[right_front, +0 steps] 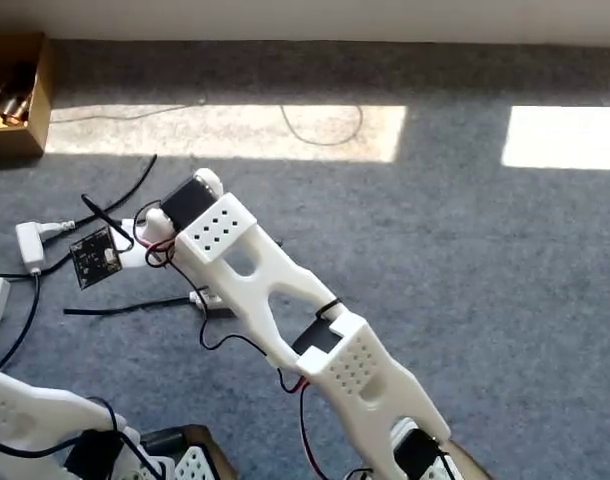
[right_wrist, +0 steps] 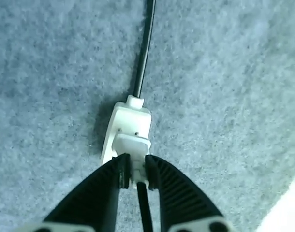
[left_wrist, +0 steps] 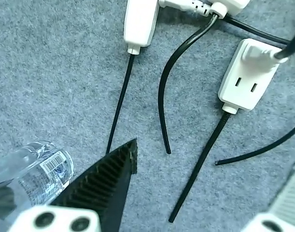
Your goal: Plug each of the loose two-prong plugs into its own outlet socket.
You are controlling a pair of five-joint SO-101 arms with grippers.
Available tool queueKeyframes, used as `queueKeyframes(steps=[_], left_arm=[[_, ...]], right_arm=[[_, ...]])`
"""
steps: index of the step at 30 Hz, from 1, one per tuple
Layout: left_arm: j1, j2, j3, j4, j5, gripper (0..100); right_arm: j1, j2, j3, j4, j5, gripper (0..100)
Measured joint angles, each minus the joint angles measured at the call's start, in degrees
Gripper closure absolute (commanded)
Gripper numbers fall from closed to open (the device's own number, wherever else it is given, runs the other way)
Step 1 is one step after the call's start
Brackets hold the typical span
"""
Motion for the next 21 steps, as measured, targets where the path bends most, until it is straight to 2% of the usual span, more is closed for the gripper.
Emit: queueKeyframes(steps=[15, 21], left_arm=[[0.0, 0.0, 0.0, 0.0, 0.0, 55], [0.0, 0.0, 0.0, 0.0, 0.0, 55]], right_arm=[[-0.4, 5.0, -1.8, 0.1, -0.2, 99.1], [1.9, 5.2, -5.9, 2.2, -0.1, 99.1]])
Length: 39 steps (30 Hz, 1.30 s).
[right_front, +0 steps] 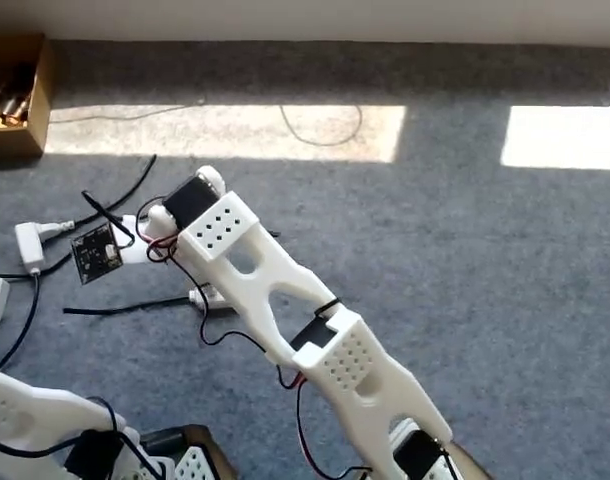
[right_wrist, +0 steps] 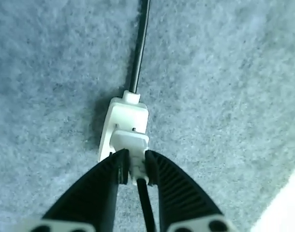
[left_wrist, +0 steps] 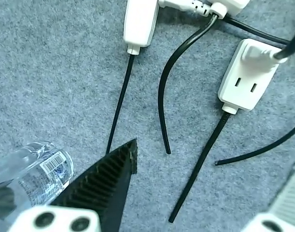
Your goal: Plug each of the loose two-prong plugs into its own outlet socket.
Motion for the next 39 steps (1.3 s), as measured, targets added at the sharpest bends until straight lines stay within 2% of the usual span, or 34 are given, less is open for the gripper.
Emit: queueKeyframes(steps=[16, 39], left_arm=[[0.0, 0.0, 0.0, 0.0, 0.0, 55], [0.0, 0.0, 0.0, 0.0, 0.0, 55]], right_arm=[[2.0, -0.1, 2.5, 0.1, 0.4, 99.1], [1.9, -9.1, 9.0, 0.1, -0.4, 99.1]])
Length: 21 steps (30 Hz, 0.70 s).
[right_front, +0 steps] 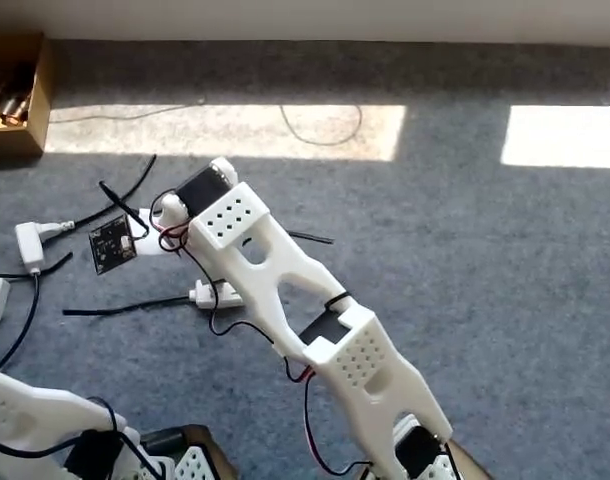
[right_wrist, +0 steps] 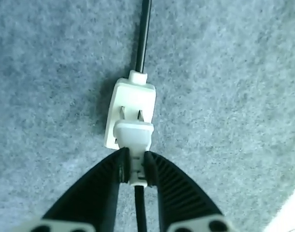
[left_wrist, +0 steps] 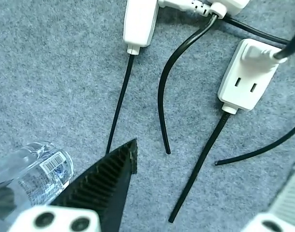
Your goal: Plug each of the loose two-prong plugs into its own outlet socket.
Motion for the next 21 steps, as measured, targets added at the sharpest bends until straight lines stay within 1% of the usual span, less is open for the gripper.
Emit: queueKeyframes(steps=[2, 4, 9, 11, 13, 16, 18, 21], left_arm=[[0.0, 0.0, 0.0, 0.0, 0.0, 55], [0.0, 0.0, 0.0, 0.0, 0.0, 55], [0.0, 0.0, 0.0, 0.0, 0.0, 55], [0.5, 0.0, 0.0, 0.0, 0.0, 55], [1.0, 0.0, 0.0, 0.0, 0.0, 55], [1.5, 0.0, 0.0, 0.0, 0.0, 55], [1.7, 0.0, 0.0, 0.0, 0.0, 55], [2.0, 0.0, 2.3, 0.0, -0.4, 55]], right_arm=[[1.0, -0.4, 0.6, 0.0, -1.7, 99.1], [1.8, -0.8, -0.7, 0.0, -4.9, 99.1], [2.6, -5.5, -6.2, 0.0, -17.9, 99.1], [2.9, -8.0, -6.4, 0.0, -21.2, 99.1], [3.3, -10.0, -6.0, 0.0, -22.4, 99.1], [4.2, -13.3, -2.4, 0.0, -22.1, 99.1], [5.8, -15.4, 2.4, 0.0, -21.0, 99.1], [9.5, -19.6, 8.5, 0.0, -23.4, 99.0]])
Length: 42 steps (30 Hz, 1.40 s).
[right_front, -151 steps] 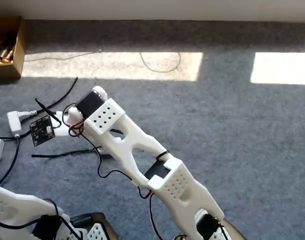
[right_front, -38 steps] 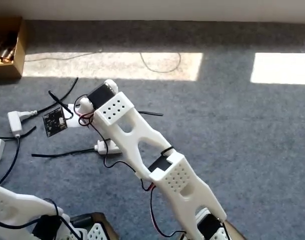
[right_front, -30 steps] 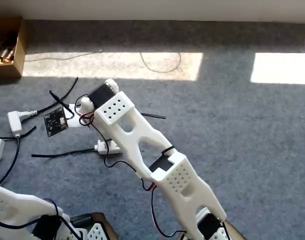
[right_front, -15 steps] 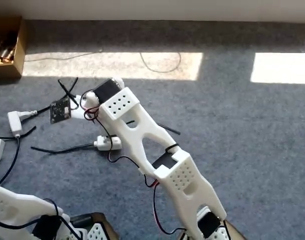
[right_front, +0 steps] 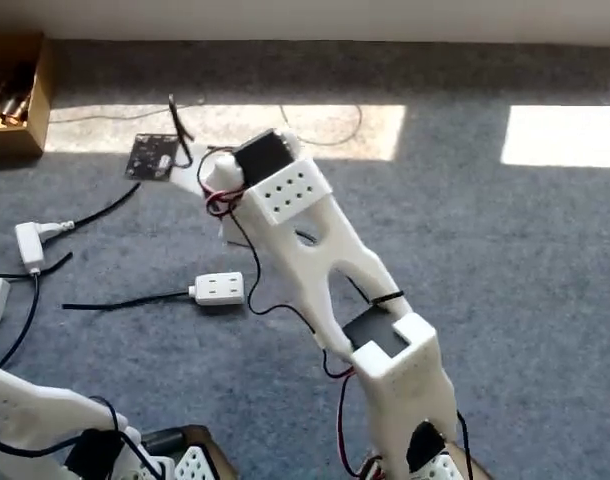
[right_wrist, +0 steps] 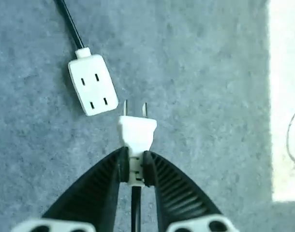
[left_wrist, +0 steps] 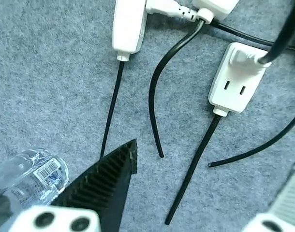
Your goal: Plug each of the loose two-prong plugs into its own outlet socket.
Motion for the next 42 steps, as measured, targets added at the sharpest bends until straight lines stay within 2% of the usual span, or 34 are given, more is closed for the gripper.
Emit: queueKeyframes(steps=[5, 9, 13, 18, 22, 25, 28, 31, 35, 39, 42], left_arm=[[5.0, 0.0, 2.5, 0.0, 0.4, 55], [9.4, -2.6, 5.1, 0.0, 4.6, 55], [15.5, -14.0, 12.2, 0.2, 6.6, 55], [27.4, -36.0, 29.5, -1.2, 7.6, 55], [38.0, -53.3, 48.7, -11.7, 7.6, 55], [45.1, -58.4, 62.1, -19.9, 7.6, 55], [51.4, -57.5, 64.9, -21.8, 7.6, 55], [55.6, -52.7, 62.4, -22.3, 7.6, 55], [62.1, -42.5, 53.7, -22.1, 5.5, 55], [67.8, -30.2, 44.3, -16.4, 0.3, 55], [68.7, -23.2, 39.2, -12.4, -4.0, 55]], right_arm=[[1.2, -16.8, -2.5, 0.0, -9.8, 99.0], [2.5, -33.8, 0.4, 0.0, -16.3, 99.0], [8.2, -45.9, 20.6, -1.2, -22.2, 99.0], [20.7, -60.9, 52.5, -18.7, -23.3, 99.1], [24.4, -69.4, 73.8, -23.3, -22.7, 99.1], [25.0, -73.0, 90.2, -29.3, -22.6, 99.1], [26.5, -77.8, 105.0, -35.6, -22.6, 99.1], [31.1, -82.3, 114.5, -39.4, -23.5, 99.1], [33.6, -87.5, 118.2, -40.6, -23.6, 99.1], [32.2, -89.4, 120.9, -40.8, -23.8, 99.1], [32.1, -89.9, 120.9, -40.8, -23.8, 99.1]])
